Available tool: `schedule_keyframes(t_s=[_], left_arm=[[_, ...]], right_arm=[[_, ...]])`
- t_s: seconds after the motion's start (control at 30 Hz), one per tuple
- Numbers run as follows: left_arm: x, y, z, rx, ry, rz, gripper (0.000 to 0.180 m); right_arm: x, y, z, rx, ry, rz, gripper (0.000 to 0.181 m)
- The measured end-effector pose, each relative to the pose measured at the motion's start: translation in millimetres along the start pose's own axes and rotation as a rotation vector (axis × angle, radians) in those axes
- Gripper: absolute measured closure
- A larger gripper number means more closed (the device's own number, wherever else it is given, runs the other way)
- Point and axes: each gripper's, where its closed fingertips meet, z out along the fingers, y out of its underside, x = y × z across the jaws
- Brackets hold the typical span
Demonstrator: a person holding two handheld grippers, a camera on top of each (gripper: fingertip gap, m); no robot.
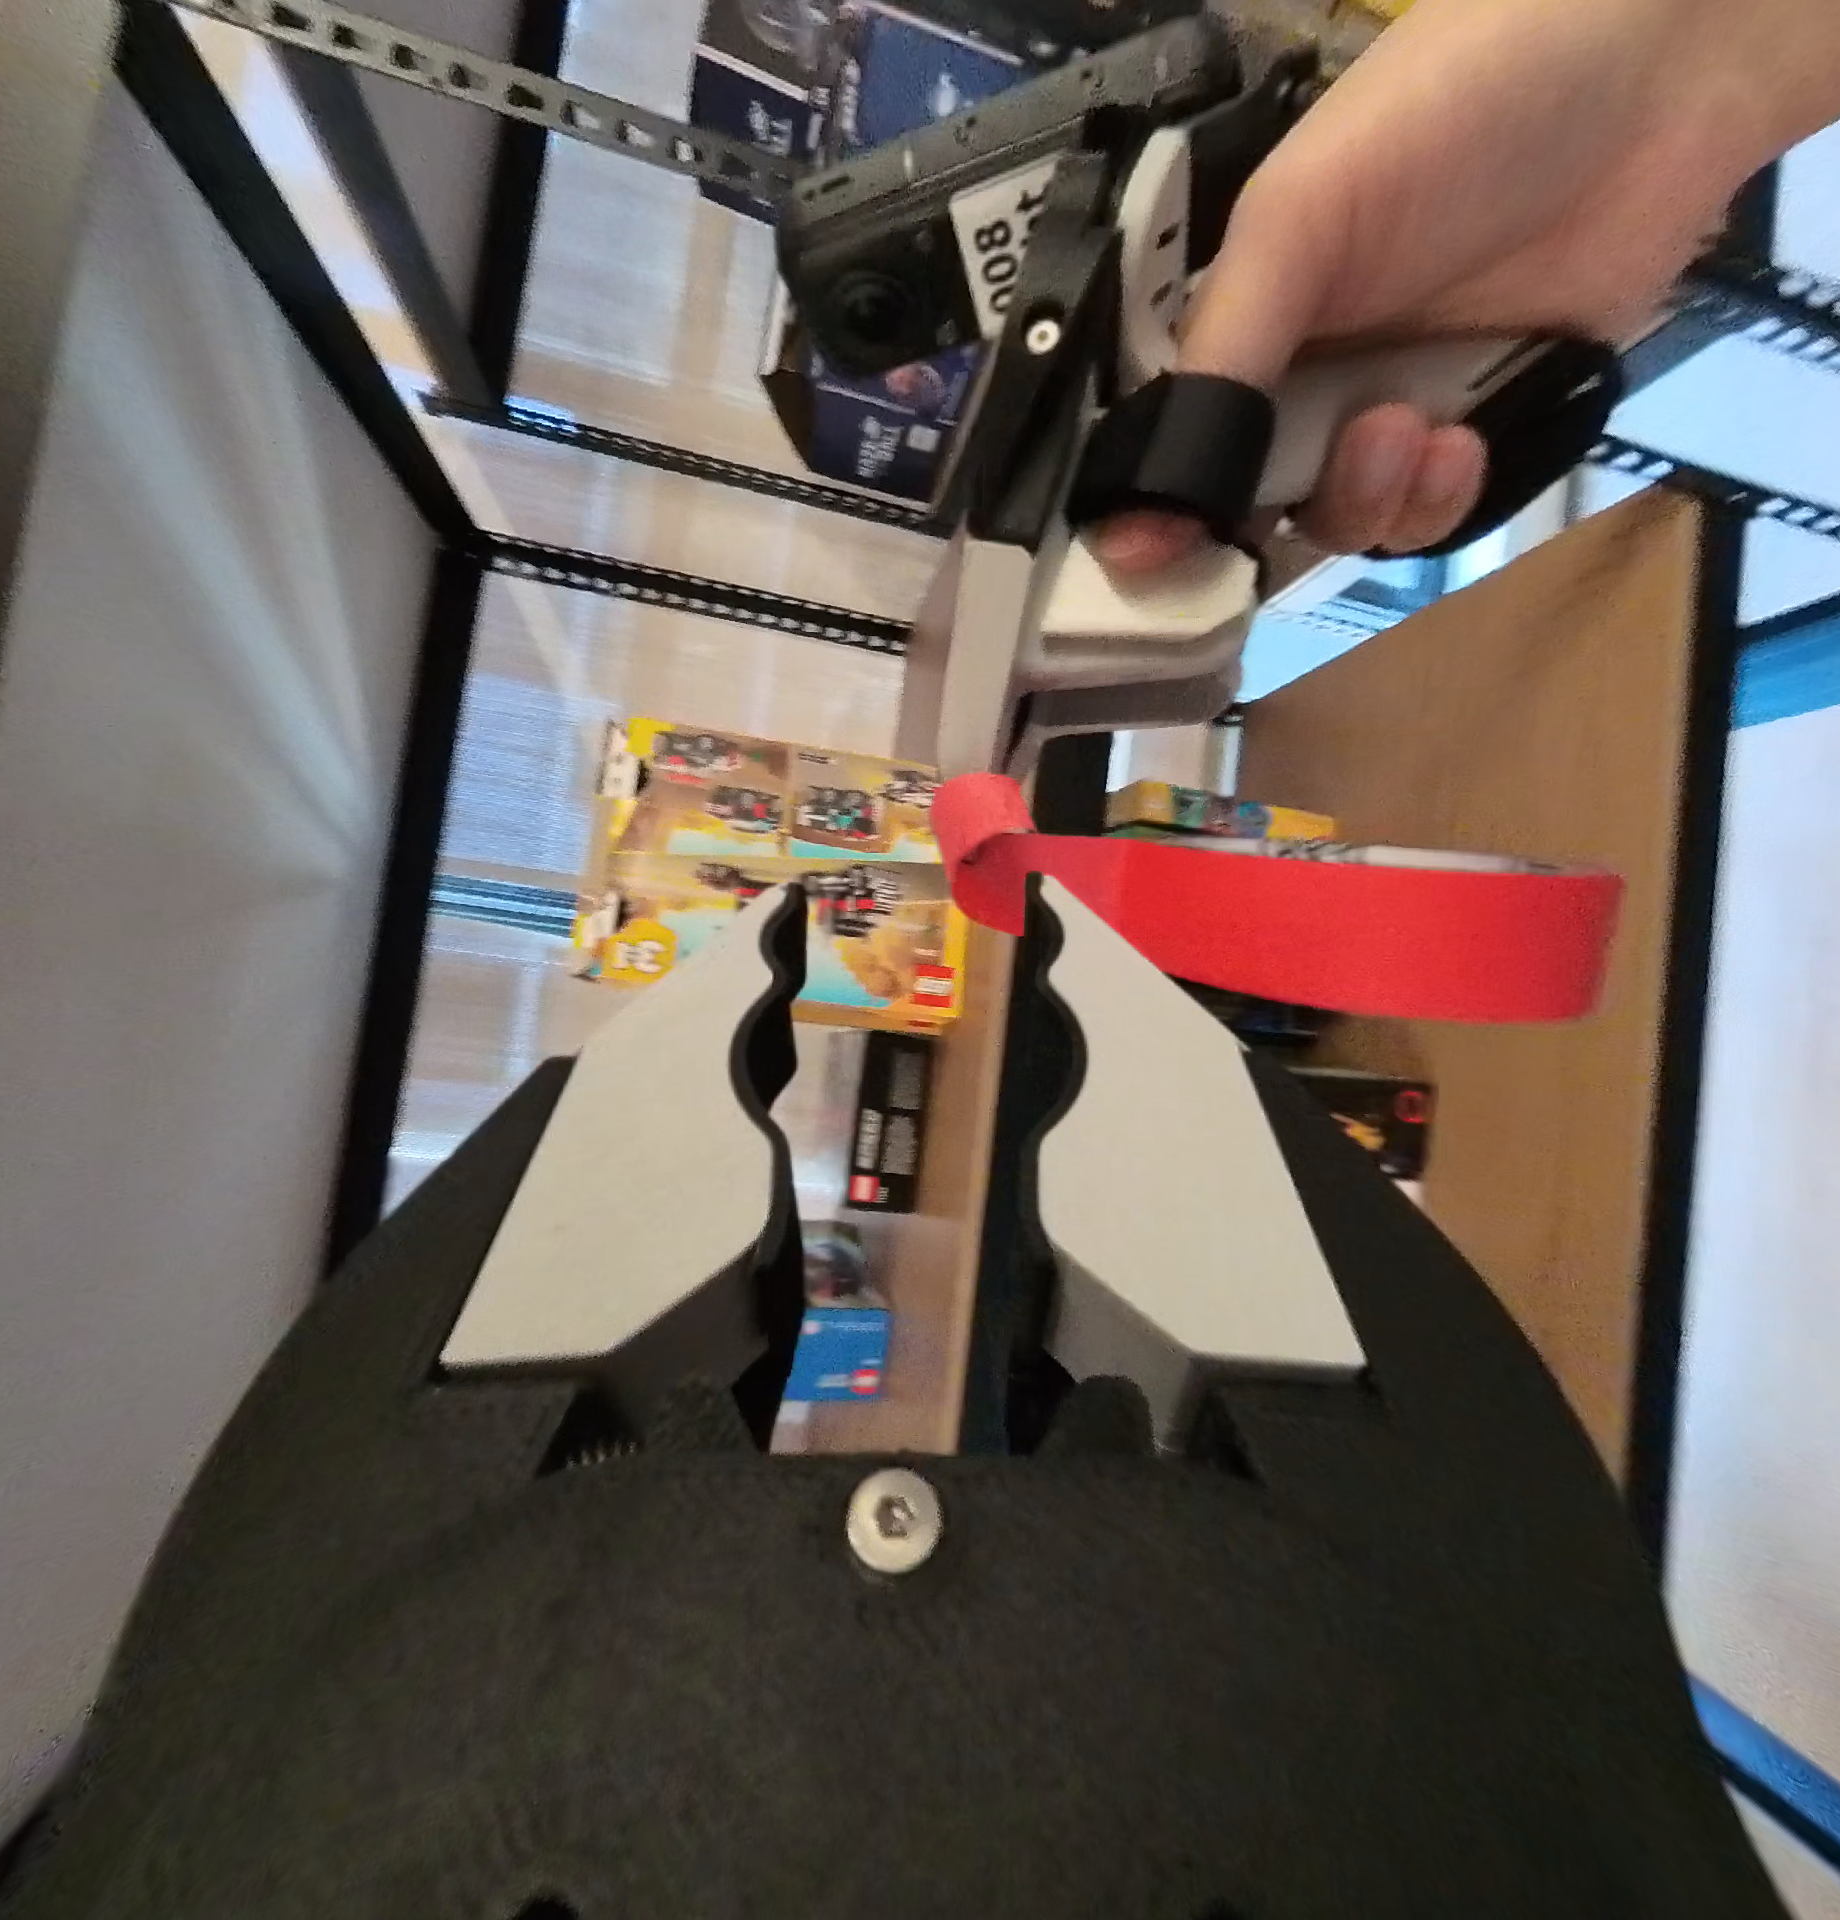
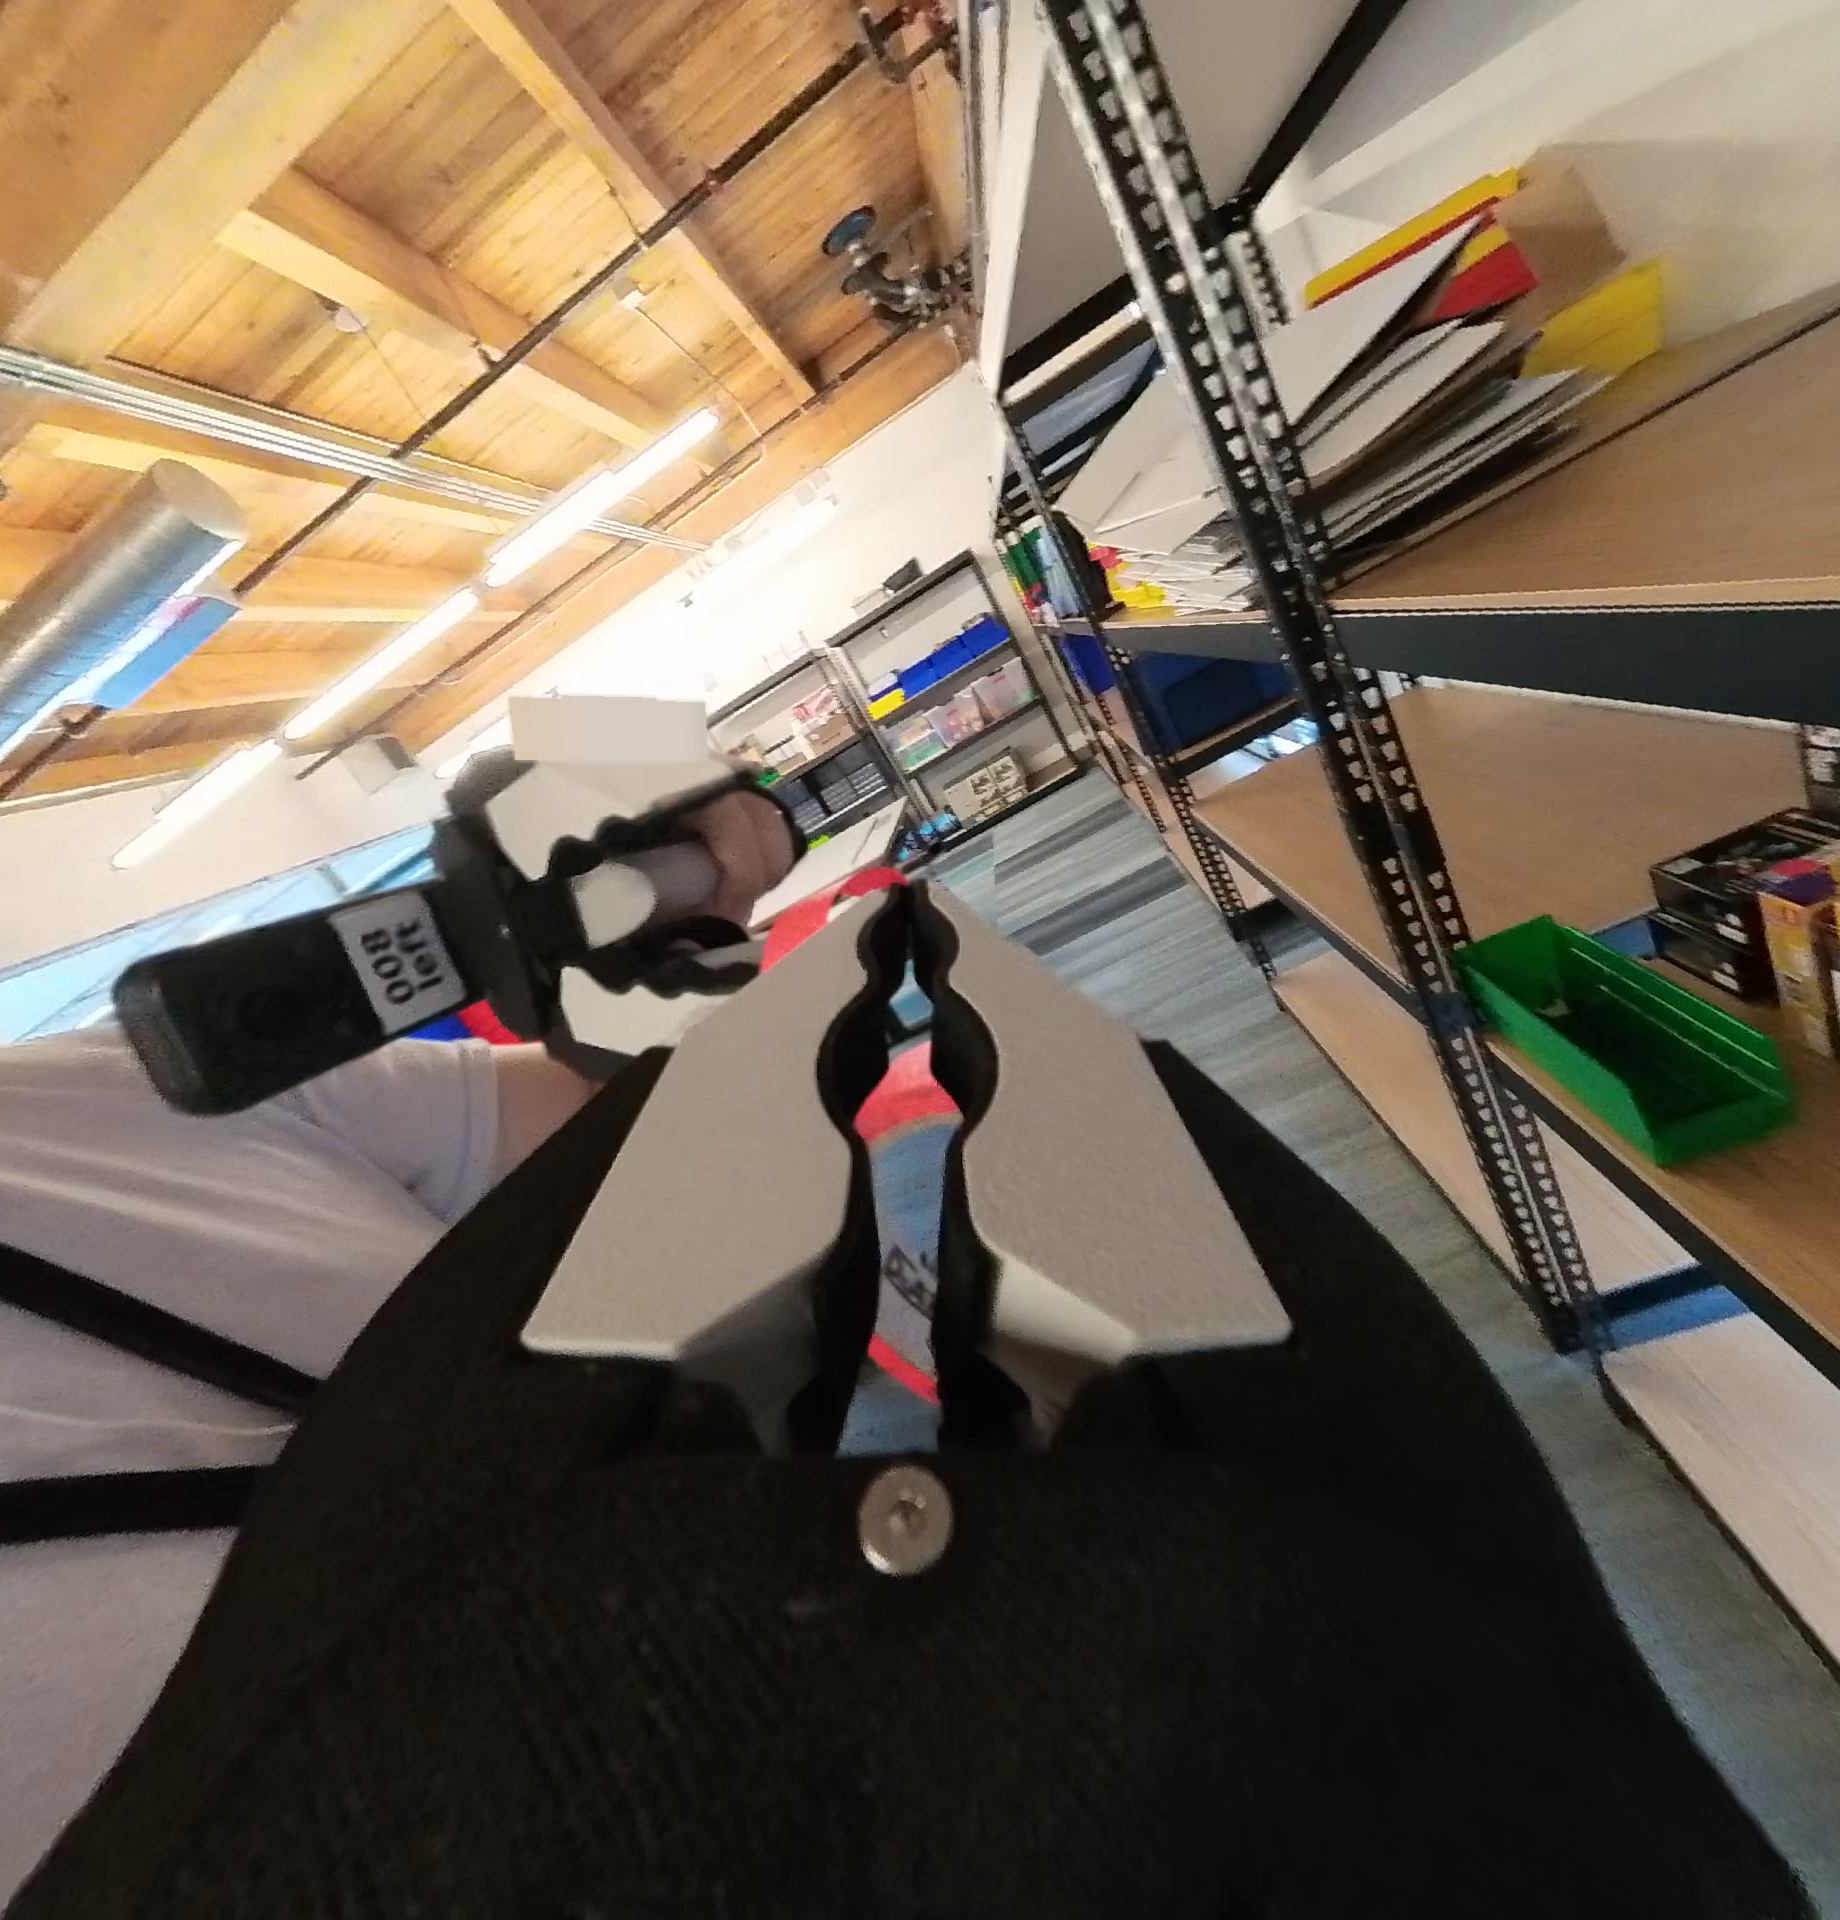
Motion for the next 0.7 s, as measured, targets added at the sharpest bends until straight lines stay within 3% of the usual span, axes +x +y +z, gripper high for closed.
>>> schedule_keyframes(t_s=[0.27,0.43,0.57,0.7], left_arm=[[16,-4,21,-0.009,-0.035,0.334,0.141],[19,-19,33,0.064,-0.098,0.392,0.160],[15,-25,35,0.114,-0.113,0.305,0.179],[11,-17,41,0.073,-0.029,-0.024,0.180]], right_arm=[[3,-3,-10,0.003,0.167,-0.001,0.181],[11,0,-19,-0.020,0.262,-0.028,0.181],[13,6,-25,-0.044,0.306,-0.050,0.181],[11,11,-30,-0.048,0.305,-0.046,0.181]])
